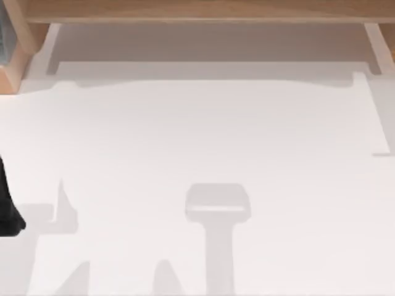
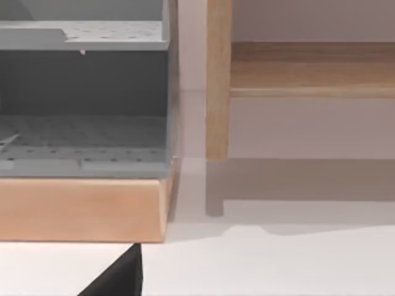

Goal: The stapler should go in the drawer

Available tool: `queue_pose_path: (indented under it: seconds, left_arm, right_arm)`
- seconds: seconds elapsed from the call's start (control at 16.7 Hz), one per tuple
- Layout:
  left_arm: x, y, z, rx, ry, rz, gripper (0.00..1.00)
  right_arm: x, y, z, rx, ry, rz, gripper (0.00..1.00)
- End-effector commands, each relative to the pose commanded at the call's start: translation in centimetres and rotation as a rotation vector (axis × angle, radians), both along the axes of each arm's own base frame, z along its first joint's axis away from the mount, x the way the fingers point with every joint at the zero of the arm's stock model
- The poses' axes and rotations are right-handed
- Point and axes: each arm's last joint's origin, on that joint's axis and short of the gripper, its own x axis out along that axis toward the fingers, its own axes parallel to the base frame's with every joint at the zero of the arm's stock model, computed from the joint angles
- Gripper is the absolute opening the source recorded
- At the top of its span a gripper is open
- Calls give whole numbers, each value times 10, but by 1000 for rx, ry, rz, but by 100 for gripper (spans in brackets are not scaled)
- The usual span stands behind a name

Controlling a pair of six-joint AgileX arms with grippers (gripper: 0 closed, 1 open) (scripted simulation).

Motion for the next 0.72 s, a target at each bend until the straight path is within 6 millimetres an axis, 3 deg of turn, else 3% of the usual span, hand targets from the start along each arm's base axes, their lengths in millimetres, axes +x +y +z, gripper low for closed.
queue_pose_path:
  seconds: [0.3,0.72]
  left_arm:
    - [0,0,0,0,0,0,100]
    - [0,0,0,0,0,0,100]
  right_arm:
    - [5,1,-3,13,12,-1,0]
    - [61,-2,0,3,1,-3,0]
